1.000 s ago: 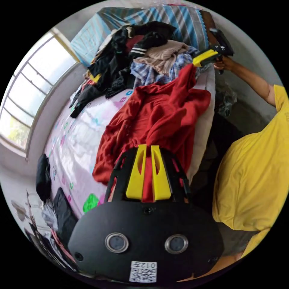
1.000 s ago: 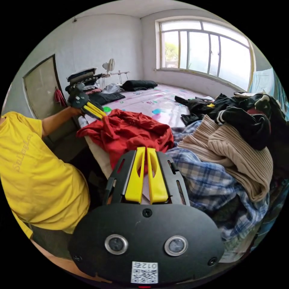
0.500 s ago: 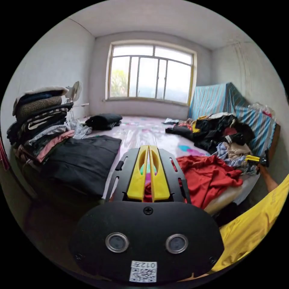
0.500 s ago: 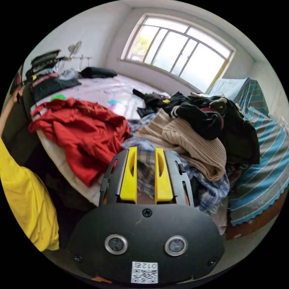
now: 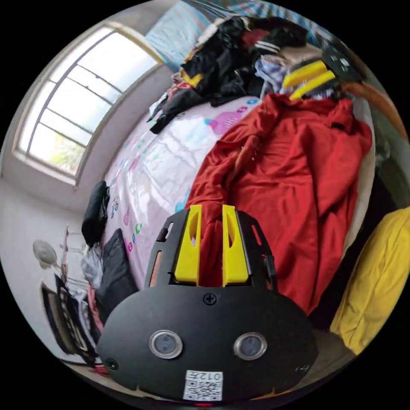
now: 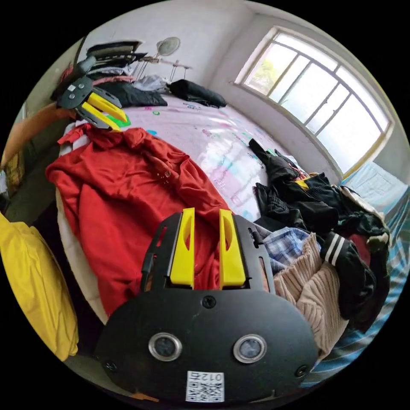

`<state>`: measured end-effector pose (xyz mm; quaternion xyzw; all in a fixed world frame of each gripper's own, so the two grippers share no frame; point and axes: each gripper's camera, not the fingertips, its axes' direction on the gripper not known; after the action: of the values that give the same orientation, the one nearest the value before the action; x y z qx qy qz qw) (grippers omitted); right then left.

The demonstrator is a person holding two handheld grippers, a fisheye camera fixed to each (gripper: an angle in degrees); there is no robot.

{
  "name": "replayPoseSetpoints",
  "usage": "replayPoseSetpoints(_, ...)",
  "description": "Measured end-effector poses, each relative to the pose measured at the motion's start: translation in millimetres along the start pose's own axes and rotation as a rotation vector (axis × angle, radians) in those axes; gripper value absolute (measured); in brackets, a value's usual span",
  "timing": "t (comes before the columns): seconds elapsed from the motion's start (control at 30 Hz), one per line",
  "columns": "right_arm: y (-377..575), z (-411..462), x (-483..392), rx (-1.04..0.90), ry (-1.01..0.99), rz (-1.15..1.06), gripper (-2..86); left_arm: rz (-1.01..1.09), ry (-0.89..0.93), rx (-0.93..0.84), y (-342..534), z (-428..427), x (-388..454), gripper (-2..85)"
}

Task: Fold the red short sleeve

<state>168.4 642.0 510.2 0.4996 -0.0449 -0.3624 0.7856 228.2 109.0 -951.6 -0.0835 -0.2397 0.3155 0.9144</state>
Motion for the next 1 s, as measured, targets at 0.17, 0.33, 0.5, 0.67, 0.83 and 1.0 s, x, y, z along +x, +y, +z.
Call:
replayPoseSetpoints(0.17,-26,33,-2,-0.088,-0.002,-0.146,9.2,0.280,-0.069,-0.165,-32,65,27,7.1)
replayPoseSetpoints(0.33,-43,59,6,-0.158,-0.058,-0.205,9.7,0.366,-0.100,-0.193,-33,102,25,3.3)
replayPoseSetpoints(0.5,-72,67,0,-0.147,-0.078,-0.322,10.3,0.216,0.029,-0.138,-18,114,-28,0.4)
replayPoseSetpoints(0.67,-101,90,-4,-0.236,-0.151,-0.415,11.3,-0.149,0.329,-0.001,33,129,-130,-0.1)
replayPoseSetpoints(0.83,-106,99,3,-0.290,-0.128,-0.405,5.0,-0.421,0.428,0.096,109,141,-203,-0.1)
replayPoseSetpoints(1.0,-92,44,40,-0.145,-0.094,-0.241,2.4,-0.533,0.438,0.158,181,134,-246,-0.1)
